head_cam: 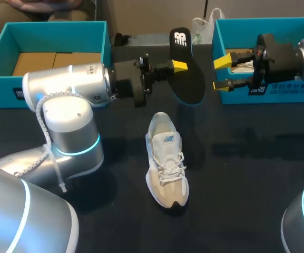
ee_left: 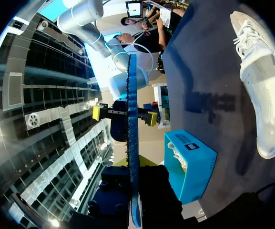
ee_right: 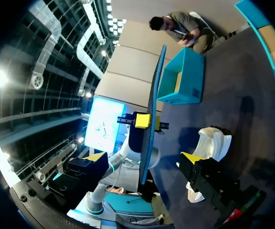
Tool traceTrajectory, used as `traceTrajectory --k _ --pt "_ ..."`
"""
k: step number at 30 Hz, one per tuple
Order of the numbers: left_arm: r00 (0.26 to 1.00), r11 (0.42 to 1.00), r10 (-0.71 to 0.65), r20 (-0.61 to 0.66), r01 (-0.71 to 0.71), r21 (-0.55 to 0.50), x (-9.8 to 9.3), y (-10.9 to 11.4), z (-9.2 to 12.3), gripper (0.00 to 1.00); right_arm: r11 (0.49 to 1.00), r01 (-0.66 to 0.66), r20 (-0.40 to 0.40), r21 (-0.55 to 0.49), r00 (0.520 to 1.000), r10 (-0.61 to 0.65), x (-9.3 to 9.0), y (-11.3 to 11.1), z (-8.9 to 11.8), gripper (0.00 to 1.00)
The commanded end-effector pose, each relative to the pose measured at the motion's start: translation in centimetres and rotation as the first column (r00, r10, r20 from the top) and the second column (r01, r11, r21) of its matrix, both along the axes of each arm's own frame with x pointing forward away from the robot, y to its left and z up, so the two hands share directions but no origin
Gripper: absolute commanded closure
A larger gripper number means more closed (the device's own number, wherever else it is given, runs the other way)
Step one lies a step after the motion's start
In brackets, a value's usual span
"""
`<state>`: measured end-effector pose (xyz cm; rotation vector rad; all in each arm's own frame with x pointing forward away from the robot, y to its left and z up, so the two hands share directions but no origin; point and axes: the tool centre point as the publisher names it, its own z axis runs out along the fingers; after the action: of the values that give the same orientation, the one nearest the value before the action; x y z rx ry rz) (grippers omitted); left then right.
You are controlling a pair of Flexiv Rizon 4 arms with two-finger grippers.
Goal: Take the shoe out of the shoebox, open the shoe tongue, remove and reinsert the insole, then place the shoe into the shoebox
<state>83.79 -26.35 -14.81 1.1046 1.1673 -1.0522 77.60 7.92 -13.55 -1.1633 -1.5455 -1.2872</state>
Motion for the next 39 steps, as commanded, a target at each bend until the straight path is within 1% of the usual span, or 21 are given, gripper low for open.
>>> traceTrajectory --k 1,12,16,17,18,19,20,23,24,25,28,29,30,32,34,39 --pt "1.0 1.0 0.008 0.006 -0.008 -0.007 0.0 -1.8 -0.5 1.0 1.0 -0.013 -0.006 0.009 1.0 0.013 0.6 1.0 -0.5 0.0" --pt "1.0 1.0 0.02 0.007 -0.02 -0.023 0.5 -4.6 -0.4 1.0 0.999 -0.042 -0.014 0.025 0.999 0.043 0.7 2.1 -0.6 0.0" --pt "1.0 0.999 0.015 0.009 -0.015 -0.029 0.3 -5.1 -0.3 1.0 0.998 -0.048 -0.016 0.028 0.999 0.048 0.6 2.2 -0.7 0.0" --pt "1.0 0.999 0.014 0.01 -0.013 -0.03 0.2 -5.2 -0.3 1.0 0.998 -0.048 -0.017 0.029 0.999 0.049 0.6 2.2 -0.7 0.02" --pt "1.0 0.999 0.013 0.011 -0.012 -0.031 0.2 -5.3 -0.3 1.0 0.998 -0.048 -0.019 0.029 0.999 0.048 0.6 2.2 -0.7 0.07" --pt "1.0 0.999 0.012 0.013 -0.012 -0.034 0.1 -5.3 -0.2 1.0 0.998 -0.047 -0.02 0.03 0.999 0.048 0.5 2.2 -0.7 0.15" --pt "1.0 0.999 0.014 0.019 -0.013 -0.04 0.0 -5.4 -0.2 1.0 0.999 -0.045 -0.023 0.031 0.999 0.046 0.5 2.2 -0.7 0.18" --pt "1.0 0.999 0.014 0.02 -0.013 -0.044 -0.2 -5.3 0.0 1.0 0.999 -0.041 -0.029 0.031 0.999 0.041 0.4 2.2 -0.8 0.2" --pt "1.0 0.999 0.013 0.019 -0.012 -0.046 -0.3 -5.3 0.1 1.0 0.999 -0.04 -0.031 0.031 0.999 0.041 0.4 2.1 -0.8 0.25" --pt "1.0 0.999 0.011 0.02 -0.01 -0.048 -0.4 -5.2 0.1 1.0 0.999 -0.039 -0.032 0.032 0.999 0.04 0.4 2.1 -0.8 0.27" --pt "1.0 0.999 0.008 0.022 -0.007 -0.051 -0.7 -5.0 0.3 1.0 0.999 -0.039 -0.036 0.032 0.999 0.04 0.5 2.1 -0.9 0.38" --pt "1.0 0.999 0.007 0.022 -0.006 -0.051 -0.8 -5.0 0.3 1.0 0.999 -0.039 -0.037 0.032 0.999 0.04 0.5 2.1 -0.9 0.43" --pt "1.0 0.999 0.006 0.023 -0.005 -0.052 -0.8 -4.9 0.2 1.0 0.999 -0.038 -0.037 0.032 0.999 0.04 0.5 2.1 -0.9 0.45" --pt "1.0 0.999 0.005 0.024 -0.003 -0.053 -1.0 -4.7 0.3 1.0 0.999 -0.037 -0.037 0.033 0.999 0.038 0.6 2.1 -0.9 0.45" --pt "1.0 0.999 0.001 0.025 0.0 -0.054 -1.2 -4.5 0.4 1.0 0.999 -0.036 -0.037 0.034 0.999 0.038 0.7 2.1 -0.9 0.5" --pt "1.0 0.998 0.008 0.027 -0.006 -0.063 -1.2 -4.4 0.5 1.0 0.998 -0.045 -0.042 0.033 0.998 0.047 0.7 2.1 -1.0 0.53"
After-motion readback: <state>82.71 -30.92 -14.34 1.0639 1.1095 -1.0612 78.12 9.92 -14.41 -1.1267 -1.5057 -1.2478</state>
